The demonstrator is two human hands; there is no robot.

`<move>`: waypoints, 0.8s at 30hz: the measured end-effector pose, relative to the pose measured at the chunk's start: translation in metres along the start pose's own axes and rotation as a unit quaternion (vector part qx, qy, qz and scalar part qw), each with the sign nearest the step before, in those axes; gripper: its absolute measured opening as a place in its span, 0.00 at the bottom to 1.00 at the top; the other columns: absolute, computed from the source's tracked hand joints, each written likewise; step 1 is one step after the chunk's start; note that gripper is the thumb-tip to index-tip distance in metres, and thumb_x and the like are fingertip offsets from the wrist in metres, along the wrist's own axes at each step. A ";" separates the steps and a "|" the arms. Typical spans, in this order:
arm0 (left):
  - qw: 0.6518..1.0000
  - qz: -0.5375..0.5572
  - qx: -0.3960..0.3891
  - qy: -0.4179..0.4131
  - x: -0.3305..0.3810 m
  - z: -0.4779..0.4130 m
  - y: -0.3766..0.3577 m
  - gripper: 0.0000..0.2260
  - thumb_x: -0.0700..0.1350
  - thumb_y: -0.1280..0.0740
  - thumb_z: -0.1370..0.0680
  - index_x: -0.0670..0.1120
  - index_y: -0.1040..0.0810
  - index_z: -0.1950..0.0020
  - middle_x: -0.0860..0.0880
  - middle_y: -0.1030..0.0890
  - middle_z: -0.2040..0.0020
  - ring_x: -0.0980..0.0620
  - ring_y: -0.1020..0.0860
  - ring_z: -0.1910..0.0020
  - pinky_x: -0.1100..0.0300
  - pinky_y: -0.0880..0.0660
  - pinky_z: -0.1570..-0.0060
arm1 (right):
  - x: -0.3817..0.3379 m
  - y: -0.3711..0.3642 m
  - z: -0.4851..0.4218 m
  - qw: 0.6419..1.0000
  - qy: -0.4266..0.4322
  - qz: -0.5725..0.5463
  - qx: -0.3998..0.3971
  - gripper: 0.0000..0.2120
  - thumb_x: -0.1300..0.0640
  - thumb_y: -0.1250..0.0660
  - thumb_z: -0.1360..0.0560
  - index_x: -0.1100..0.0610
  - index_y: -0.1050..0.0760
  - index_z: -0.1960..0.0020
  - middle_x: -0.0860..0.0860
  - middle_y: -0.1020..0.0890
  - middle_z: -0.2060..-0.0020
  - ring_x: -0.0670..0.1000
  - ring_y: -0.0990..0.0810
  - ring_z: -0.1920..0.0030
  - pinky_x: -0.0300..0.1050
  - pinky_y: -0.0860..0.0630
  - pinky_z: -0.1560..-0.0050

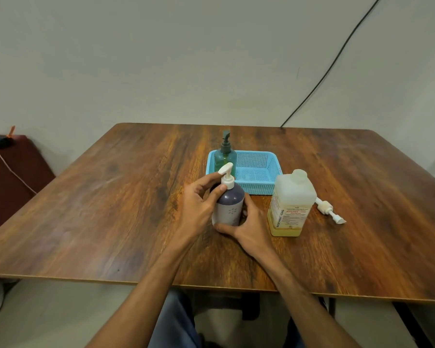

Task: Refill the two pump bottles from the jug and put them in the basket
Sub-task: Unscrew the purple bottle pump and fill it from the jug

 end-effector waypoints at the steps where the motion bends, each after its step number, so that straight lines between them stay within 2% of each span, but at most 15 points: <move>1: 1.000 0.006 0.014 -0.001 0.000 0.001 0.000 0.16 0.32 0.27 0.23 0.51 0.17 0.43 0.59 0.13 0.49 0.57 0.15 0.45 0.61 0.21 0.43 | 0.001 0.000 0.000 1.000 -0.002 -0.002 0.000 0.45 0.54 0.16 0.38 0.46 0.33 0.26 0.42 0.21 0.36 0.41 0.23 0.37 0.48 0.22 0.37; 4: 0.998 0.009 0.061 -0.026 0.006 0.003 0.006 0.12 0.36 0.20 0.29 0.44 0.14 0.47 0.52 0.12 0.50 0.53 0.14 0.47 0.59 0.19 0.45 | 0.001 -0.001 0.001 1.000 0.000 0.008 0.001 0.46 0.52 0.16 0.37 0.45 0.34 0.25 0.42 0.21 0.35 0.40 0.23 0.37 0.48 0.22 0.37; 6: 0.997 0.013 0.071 -0.013 0.008 0.002 0.006 0.13 0.37 0.18 0.31 0.42 0.14 0.48 0.50 0.12 0.51 0.53 0.14 0.49 0.59 0.19 0.47 | 0.000 -0.001 0.002 1.000 0.003 0.014 0.004 0.45 0.52 0.16 0.37 0.44 0.35 0.25 0.42 0.21 0.35 0.40 0.23 0.37 0.47 0.22 0.37; 8: 0.999 0.008 0.036 0.015 0.007 -0.002 0.000 0.17 0.40 0.17 0.32 0.43 0.17 0.45 0.49 0.14 0.49 0.53 0.15 0.47 0.56 0.19 0.45 | -0.002 -0.001 0.002 1.000 0.006 0.018 0.004 0.45 0.51 0.16 0.37 0.43 0.35 0.26 0.41 0.22 0.35 0.39 0.23 0.37 0.45 0.22 0.37; 11: 0.996 -0.041 -0.072 0.031 0.001 -0.004 -0.016 0.26 0.53 0.22 0.27 0.49 0.24 0.32 0.48 0.19 0.36 0.50 0.20 0.35 0.44 0.24 0.32 | -0.004 -0.001 0.002 1.000 0.013 0.023 0.004 0.45 0.51 0.16 0.37 0.44 0.35 0.26 0.39 0.23 0.35 0.37 0.25 0.36 0.39 0.23 0.38; 13: 0.990 -0.043 -0.130 0.028 0.002 0.001 -0.020 0.21 0.52 0.30 0.19 0.50 0.27 0.27 0.49 0.22 0.31 0.52 0.23 0.31 0.47 0.26 0.30 | -0.004 -0.002 0.002 1.000 0.013 0.011 0.002 0.44 0.52 0.16 0.37 0.45 0.34 0.26 0.39 0.22 0.36 0.38 0.24 0.36 0.41 0.23 0.38; 15: 0.991 -0.007 -0.136 0.009 0.005 0.005 -0.016 0.15 0.42 0.36 0.15 0.48 0.25 0.29 0.52 0.18 0.35 0.54 0.21 0.34 0.56 0.24 0.33 | -0.002 -0.003 0.002 1.000 0.010 0.005 -0.001 0.43 0.53 0.16 0.37 0.45 0.33 0.27 0.40 0.21 0.36 0.40 0.23 0.37 0.46 0.21 0.38; 17: 0.995 0.033 -0.091 0.009 0.009 0.005 -0.007 0.14 0.35 0.34 0.18 0.47 0.21 0.34 0.54 0.15 0.42 0.56 0.18 0.39 0.60 0.22 0.38 | -0.003 -0.004 0.002 1.000 0.012 0.005 -0.003 0.43 0.54 0.16 0.37 0.44 0.33 0.27 0.40 0.21 0.36 0.40 0.23 0.37 0.49 0.21 0.38; 20: 0.999 0.026 -0.012 0.023 0.006 -0.002 -0.004 0.14 0.32 0.25 0.26 0.41 0.19 0.42 0.53 0.14 0.49 0.57 0.16 0.48 0.63 0.21 0.46 | -0.001 -0.002 0.001 1.000 0.007 0.006 -0.001 0.44 0.54 0.17 0.37 0.41 0.34 0.28 0.39 0.21 0.36 0.39 0.23 0.37 0.50 0.22 0.37; 22: 0.999 0.021 -0.005 0.025 0.008 -0.003 -0.009 0.18 0.34 0.22 0.28 0.38 0.21 0.40 0.48 0.16 0.48 0.57 0.16 0.50 0.64 0.20 0.49 | -0.002 -0.003 0.001 1.000 0.006 0.009 -0.005 0.44 0.54 0.17 0.37 0.41 0.34 0.27 0.39 0.22 0.35 0.39 0.24 0.36 0.49 0.22 0.36; 24: 0.998 0.023 -0.035 0.036 0.010 0.000 -0.016 0.20 0.40 0.25 0.24 0.41 0.23 0.34 0.47 0.18 0.42 0.59 0.18 0.46 0.64 0.22 0.46 | -0.002 -0.002 0.002 1.000 0.004 0.010 -0.004 0.44 0.53 0.17 0.36 0.40 0.35 0.27 0.39 0.23 0.35 0.39 0.24 0.35 0.48 0.23 0.35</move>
Point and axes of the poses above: each hand's wrist, its own z-axis away from the middle knuckle, its own y-axis out of the back of the hand, x = y × z, the point moved 7 cm from there along -z, towards the middle knuckle
